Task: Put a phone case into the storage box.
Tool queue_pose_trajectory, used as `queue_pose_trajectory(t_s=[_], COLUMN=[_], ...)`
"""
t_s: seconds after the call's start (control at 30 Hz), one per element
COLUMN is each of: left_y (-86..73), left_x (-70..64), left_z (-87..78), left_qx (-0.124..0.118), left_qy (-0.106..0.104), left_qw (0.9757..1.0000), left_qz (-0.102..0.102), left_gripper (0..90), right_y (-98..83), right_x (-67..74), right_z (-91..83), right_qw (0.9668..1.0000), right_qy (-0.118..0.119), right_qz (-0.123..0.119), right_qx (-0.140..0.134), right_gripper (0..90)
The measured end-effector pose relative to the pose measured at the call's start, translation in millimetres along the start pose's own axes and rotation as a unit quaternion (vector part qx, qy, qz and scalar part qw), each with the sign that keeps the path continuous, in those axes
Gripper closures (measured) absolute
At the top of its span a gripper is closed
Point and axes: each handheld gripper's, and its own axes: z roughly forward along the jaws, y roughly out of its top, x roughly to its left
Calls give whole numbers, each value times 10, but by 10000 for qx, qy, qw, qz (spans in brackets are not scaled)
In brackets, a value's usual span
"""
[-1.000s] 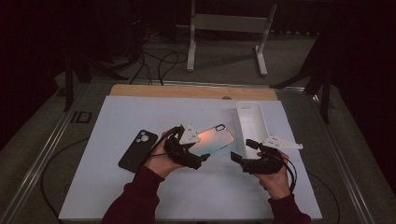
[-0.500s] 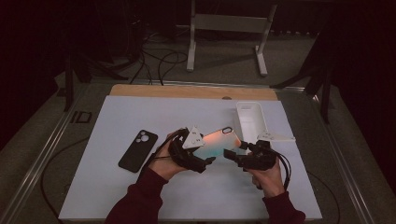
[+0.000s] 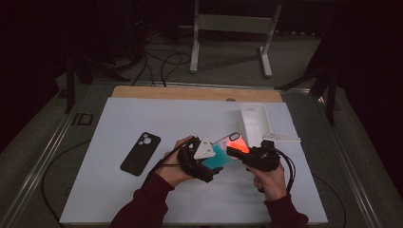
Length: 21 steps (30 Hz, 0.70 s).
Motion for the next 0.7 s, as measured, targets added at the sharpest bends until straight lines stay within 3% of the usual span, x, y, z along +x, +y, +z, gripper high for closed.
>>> queue_pose_trajectory(t_s=[0.03, 0.07, 0.1, 0.13, 0.17, 0.2, 0.37, 0.7], left_y=[2, -3, -9, -17, -21, -25, -56, -106], left_x=[-7, -9, 17, 39, 37, 41, 77, 134], left_z=[14, 11, 15, 15, 18, 14, -8, -42], left_qx=[19, -7, -78, -148, -139, -123, -151, -288], left_qy=[65, 335, 193, 91, 131, 121, -13, -367], left_qw=[10000, 9994, 9998, 9997, 9997, 9997, 9995, 9972], left_qz=[1, 63, -49, -164, -162, -163, -275, -591], left_gripper=[172, 305, 482, 372, 334, 307, 271, 167], right_y=[4, 7, 12, 17, 17, 20, 40, 98], right_x=[10, 30, 47, 77, 91, 111, 158, 186], right_z=[-1, 1, -2, -1, 2, 1, -5, -42], right_qw=[10000, 9999, 9999, 9998, 9998, 9997, 9985, 9966], right_qy=[75, 104, 83, -99, 1, -63, -245, -272], right_qz=[30, 8, -40, -196, -183, -250, -483, -770], right_qx=[-26, -47, -62, -19, -11, -9, 9, -62], right_gripper=[811, 863, 867, 868, 871, 872, 874, 873])
